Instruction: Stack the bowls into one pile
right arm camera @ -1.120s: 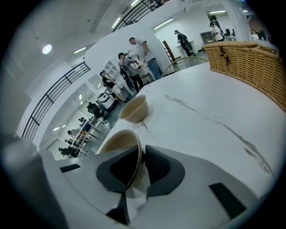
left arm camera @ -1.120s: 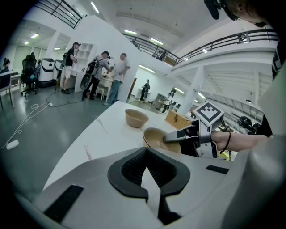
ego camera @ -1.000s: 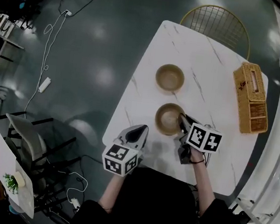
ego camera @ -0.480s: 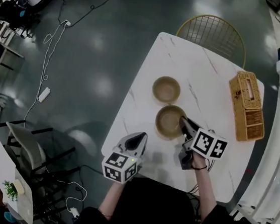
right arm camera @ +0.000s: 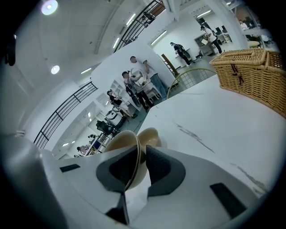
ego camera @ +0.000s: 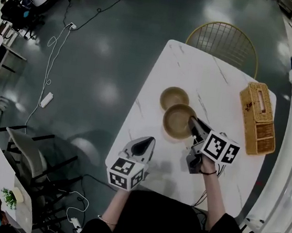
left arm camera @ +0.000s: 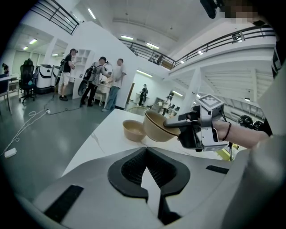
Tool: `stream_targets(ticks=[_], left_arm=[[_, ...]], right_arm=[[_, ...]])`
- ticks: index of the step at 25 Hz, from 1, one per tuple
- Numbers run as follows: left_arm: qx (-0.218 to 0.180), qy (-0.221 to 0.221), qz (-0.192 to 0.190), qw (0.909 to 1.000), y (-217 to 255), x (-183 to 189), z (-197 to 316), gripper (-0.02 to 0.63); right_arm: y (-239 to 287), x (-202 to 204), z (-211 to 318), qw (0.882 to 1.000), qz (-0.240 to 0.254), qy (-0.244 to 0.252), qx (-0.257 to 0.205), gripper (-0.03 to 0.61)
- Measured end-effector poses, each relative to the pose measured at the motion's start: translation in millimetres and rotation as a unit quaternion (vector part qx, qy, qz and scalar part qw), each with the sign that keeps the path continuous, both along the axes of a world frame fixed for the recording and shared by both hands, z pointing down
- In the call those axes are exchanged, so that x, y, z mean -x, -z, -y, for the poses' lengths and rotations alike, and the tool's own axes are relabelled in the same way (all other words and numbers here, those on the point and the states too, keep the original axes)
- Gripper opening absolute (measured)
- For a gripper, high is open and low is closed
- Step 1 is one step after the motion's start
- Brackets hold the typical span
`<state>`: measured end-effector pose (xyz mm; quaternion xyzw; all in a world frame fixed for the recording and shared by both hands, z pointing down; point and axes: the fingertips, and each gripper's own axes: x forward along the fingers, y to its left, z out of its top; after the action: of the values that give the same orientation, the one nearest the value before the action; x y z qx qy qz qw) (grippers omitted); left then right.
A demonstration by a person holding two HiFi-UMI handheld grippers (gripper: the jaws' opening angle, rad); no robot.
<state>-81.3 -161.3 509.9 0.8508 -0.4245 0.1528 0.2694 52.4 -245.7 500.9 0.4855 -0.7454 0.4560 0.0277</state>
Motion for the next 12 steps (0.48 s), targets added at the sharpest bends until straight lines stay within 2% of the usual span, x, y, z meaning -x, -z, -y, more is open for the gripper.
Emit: stream_targets(ticks=[12], left_arm=[[-0.002,0.004,0.004,1.0000,-6.0,5.6,17.9,0.014]], right_arm=[[5.3,16.7,46.4,0.999,-0.004,-0.025,-0.032,0.046]])
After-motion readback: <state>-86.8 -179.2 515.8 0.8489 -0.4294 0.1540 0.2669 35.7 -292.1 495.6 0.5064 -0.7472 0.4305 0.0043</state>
